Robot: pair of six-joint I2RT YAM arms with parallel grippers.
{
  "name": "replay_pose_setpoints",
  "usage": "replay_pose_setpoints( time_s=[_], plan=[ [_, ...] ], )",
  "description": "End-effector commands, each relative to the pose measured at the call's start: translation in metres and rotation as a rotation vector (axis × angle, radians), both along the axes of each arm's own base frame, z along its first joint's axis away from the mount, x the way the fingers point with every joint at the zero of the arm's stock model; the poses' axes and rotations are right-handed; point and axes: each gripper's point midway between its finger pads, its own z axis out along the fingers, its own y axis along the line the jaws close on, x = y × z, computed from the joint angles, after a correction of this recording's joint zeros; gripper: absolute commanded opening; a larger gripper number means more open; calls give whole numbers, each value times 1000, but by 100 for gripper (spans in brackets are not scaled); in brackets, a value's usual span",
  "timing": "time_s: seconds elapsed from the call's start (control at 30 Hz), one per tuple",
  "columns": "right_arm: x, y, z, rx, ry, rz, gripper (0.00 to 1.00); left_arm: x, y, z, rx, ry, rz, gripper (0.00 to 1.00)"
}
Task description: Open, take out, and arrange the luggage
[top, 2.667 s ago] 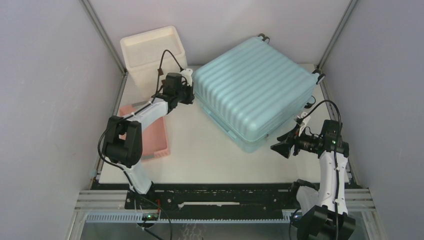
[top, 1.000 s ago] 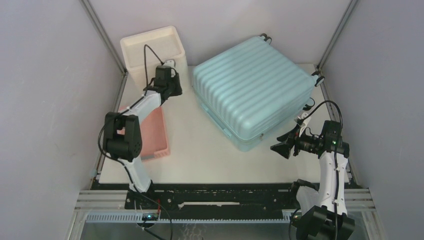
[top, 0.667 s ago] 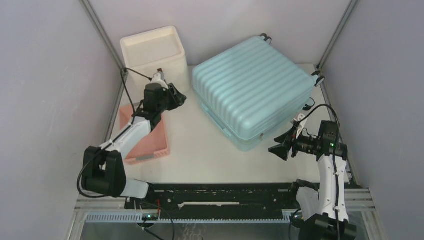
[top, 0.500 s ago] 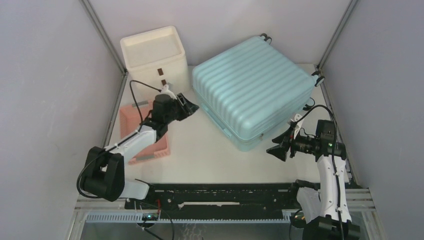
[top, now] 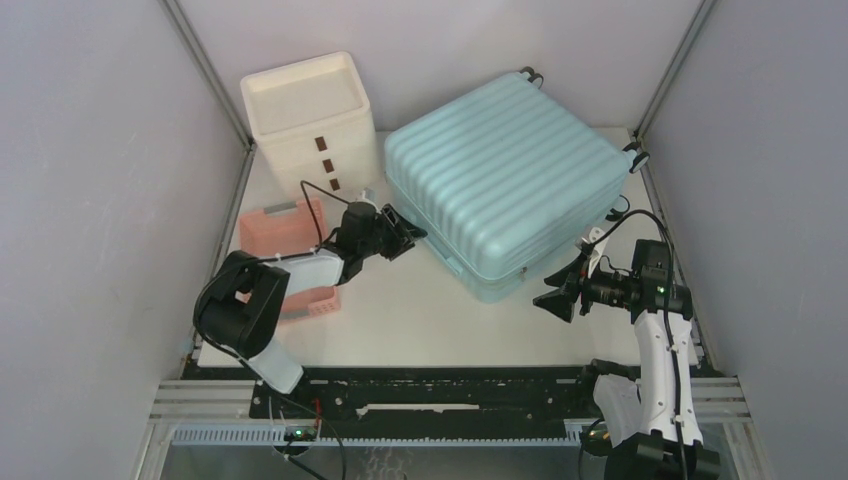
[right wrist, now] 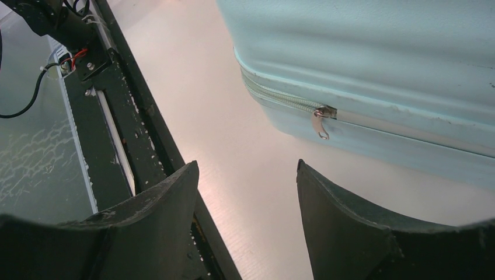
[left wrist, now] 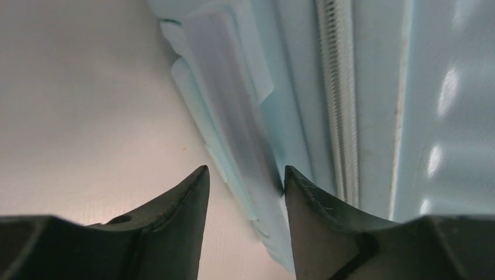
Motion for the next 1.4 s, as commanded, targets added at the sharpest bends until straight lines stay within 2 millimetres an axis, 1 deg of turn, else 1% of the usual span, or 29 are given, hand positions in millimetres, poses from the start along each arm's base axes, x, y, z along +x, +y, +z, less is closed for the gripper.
replay_pose_setpoints(
  time_s=[0.0,0.17,0.23,0.37,0.43,0.47,0.53,0.6,0.67,0.8,0.87,0.93,0.97,1.03,1.13,1.17,1.2,1.23,1.3,1.37],
  plan=[
    [4,1,12,0,-58,10,71,21,-15,19,-41,-32,9,50],
    [2,2,16,5,-69,9,71,15,-21,10,-41,3,-15,30],
    [1,2,21,4,-75,7,71,9,-23,7,-43,14,-29,21],
    [1,-2,33,-16,-60,-16,71,-8,-33,1,-64,34,-72,6],
    [4,-8,40,-41,-49,-52,71,-19,-40,0,-75,42,-93,2],
    [7,-13,43,-60,-41,-80,71,-28,-45,-2,-81,50,-107,1],
    [15,-26,47,-115,-33,-152,71,-41,-53,-2,-94,56,-122,0],
    [25,-44,52,-184,-34,-240,72,-55,-62,4,-107,48,-138,0],
    [33,-57,59,-227,-41,-299,72,-69,-74,8,-112,42,-163,0],
    [43,-71,79,-227,-52,-372,73,-96,-99,17,-125,31,-215,0],
    [48,-74,90,-193,-50,-386,73,-105,-111,24,-135,18,-236,0],
    [47,-73,100,-147,-37,-384,73,-111,-119,29,-143,11,-244,0],
    [46,-71,105,-123,-31,-375,73,-112,-125,35,-158,0,-246,0],
    [45,-68,116,-97,-38,-361,72,-118,-144,46,-186,-13,-276,0],
    [42,-62,126,-66,-44,-351,72,-135,-180,62,-245,-17,-349,2],
    [40,-60,129,-53,-45,-348,72,-142,-191,68,-259,-18,-377,5],
    [39,-58,131,-47,-47,-345,72,-148,-198,73,-263,-24,-398,10],
    [37,-56,133,-42,-48,-343,72,-152,-199,73,-247,-16,-402,16],
    [34,-52,133,-43,-45,-335,72,-151,-188,77,-224,-19,-357,32],
    [31,-49,133,-49,-39,-331,72,-149,-172,86,-215,-36,-311,44]
  ],
)
